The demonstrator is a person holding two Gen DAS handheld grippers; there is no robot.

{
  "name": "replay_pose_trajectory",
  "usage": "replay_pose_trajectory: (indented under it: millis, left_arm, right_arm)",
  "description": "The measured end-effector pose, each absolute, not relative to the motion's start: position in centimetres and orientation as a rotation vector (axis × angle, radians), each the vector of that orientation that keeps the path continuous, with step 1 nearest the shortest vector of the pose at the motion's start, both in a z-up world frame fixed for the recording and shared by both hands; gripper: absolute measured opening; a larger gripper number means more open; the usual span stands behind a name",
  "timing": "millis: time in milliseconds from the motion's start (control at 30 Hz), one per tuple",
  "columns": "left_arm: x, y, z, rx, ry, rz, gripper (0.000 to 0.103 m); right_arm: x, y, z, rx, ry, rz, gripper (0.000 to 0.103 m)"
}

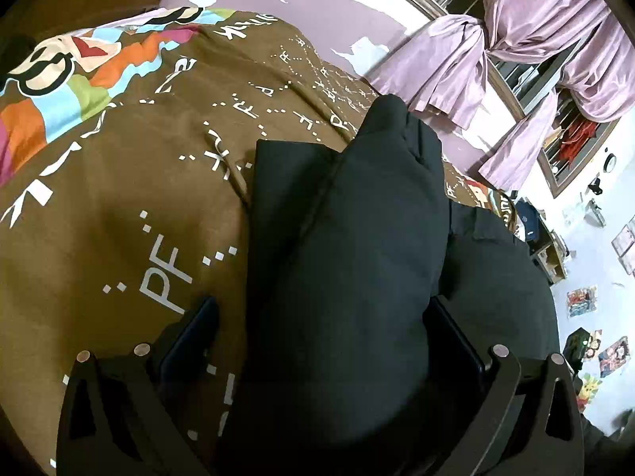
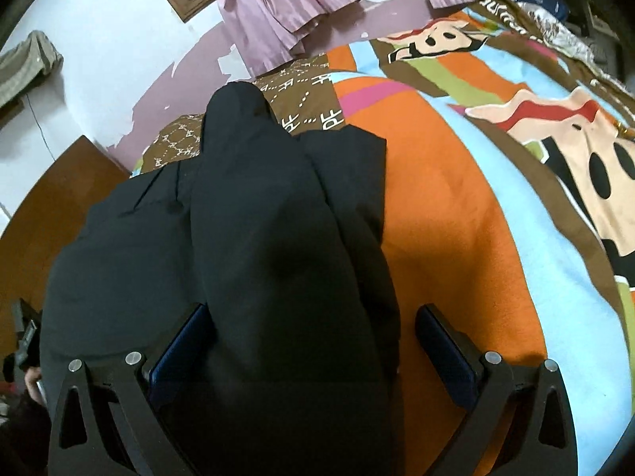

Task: Fold large clothes
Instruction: 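Grasp the black jacket bundle with both tools and lift it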

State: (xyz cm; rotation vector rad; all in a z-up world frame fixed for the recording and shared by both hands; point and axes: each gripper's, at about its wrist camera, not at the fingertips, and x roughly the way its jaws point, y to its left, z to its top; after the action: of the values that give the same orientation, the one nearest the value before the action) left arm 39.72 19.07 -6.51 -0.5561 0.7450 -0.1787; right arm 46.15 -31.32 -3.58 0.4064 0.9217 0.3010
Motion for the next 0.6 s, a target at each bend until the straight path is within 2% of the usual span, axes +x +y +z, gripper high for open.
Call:
replay_pose_trajectory:
  millis: [600]
  left_arm:
    - [38.84,19.58,-6.89,-0.609,0.682,-0.278,0.102]
  right_arm:
    - [46.05,-31.37,-3.66,0.435,0.937,0.328,0.103]
